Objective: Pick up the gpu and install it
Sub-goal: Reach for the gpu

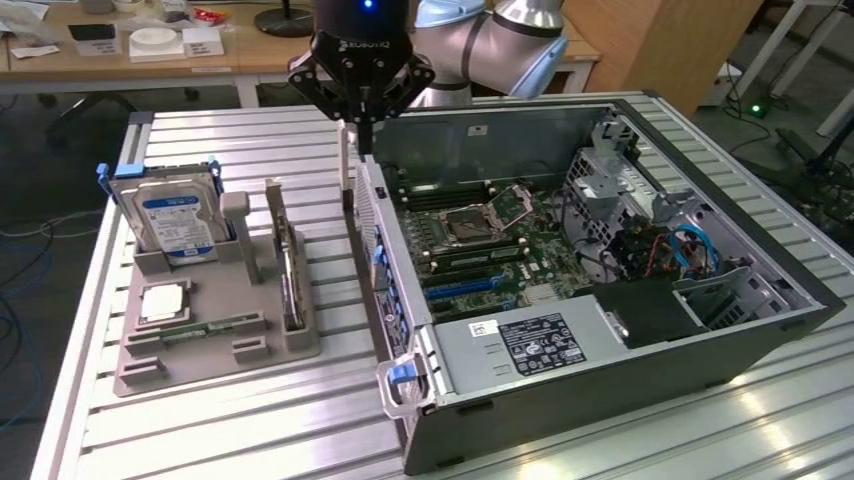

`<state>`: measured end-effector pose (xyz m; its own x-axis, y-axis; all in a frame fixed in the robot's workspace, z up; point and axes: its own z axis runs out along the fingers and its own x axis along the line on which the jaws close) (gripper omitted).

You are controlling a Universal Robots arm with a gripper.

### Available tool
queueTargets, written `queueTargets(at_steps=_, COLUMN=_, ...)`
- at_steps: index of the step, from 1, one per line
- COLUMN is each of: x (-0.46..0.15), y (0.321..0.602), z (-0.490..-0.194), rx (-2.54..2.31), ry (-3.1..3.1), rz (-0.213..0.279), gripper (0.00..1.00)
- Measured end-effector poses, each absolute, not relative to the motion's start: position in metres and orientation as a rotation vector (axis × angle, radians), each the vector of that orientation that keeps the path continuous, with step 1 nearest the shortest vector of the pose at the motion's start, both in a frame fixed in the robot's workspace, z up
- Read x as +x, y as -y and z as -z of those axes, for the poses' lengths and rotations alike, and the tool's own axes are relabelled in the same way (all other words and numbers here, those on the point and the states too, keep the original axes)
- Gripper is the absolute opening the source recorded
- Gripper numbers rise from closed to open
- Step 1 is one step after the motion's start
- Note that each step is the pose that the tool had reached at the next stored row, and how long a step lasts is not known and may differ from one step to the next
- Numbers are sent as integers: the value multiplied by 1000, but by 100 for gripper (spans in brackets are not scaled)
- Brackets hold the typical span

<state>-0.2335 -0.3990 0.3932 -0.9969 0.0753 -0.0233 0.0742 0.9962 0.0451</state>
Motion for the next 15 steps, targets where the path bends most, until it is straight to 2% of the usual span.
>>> queueTargets(at_steps=15, x=-255, y=399, z=-393, rx=117, ry=-3114, rz=-69, gripper=11)
